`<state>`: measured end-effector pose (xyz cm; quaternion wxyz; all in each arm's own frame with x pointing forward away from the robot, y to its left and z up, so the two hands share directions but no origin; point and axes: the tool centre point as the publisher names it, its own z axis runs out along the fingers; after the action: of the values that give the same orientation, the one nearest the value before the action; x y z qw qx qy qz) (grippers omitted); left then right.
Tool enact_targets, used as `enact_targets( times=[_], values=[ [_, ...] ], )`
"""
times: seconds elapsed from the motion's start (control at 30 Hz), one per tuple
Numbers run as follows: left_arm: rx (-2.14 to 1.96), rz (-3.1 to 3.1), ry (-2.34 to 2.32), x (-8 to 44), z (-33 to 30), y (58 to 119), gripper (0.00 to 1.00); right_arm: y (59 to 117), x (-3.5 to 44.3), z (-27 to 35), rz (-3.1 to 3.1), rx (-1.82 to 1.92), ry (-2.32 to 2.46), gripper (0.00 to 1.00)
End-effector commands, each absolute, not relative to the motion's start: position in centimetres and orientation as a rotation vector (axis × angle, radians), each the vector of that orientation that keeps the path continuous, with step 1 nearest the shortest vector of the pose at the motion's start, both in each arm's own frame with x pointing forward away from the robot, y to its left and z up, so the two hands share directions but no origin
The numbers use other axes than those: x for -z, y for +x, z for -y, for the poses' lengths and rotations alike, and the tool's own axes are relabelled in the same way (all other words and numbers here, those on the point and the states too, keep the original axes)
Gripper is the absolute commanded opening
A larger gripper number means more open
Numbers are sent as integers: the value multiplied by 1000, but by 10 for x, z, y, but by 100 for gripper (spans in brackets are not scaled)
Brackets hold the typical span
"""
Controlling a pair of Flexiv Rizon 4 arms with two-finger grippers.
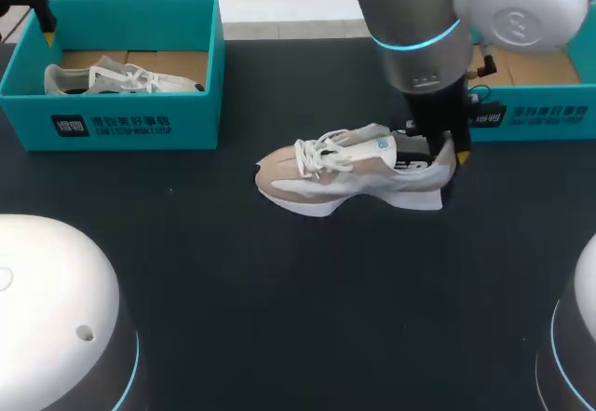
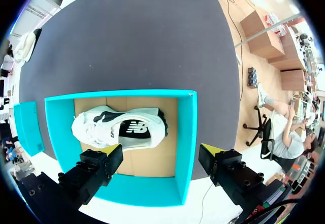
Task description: Take the shoe out of the shoebox, open the shoe tongue, remove and reinsert the insole, then place the shoe into the shoebox
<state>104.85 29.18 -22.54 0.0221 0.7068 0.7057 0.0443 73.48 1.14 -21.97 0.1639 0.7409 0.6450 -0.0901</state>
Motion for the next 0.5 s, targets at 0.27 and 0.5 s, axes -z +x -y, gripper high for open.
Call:
enact_targets(
  times=[0.27,0.5],
  values=[
    [-142,-2184,2189,225,-292,1047,100,737,220,-17,-1835,271,2111,0],
    [-142,-2184,2189,225,-292,1047,100,711,252,-41,-1727,290,2129,0]
  ],
)
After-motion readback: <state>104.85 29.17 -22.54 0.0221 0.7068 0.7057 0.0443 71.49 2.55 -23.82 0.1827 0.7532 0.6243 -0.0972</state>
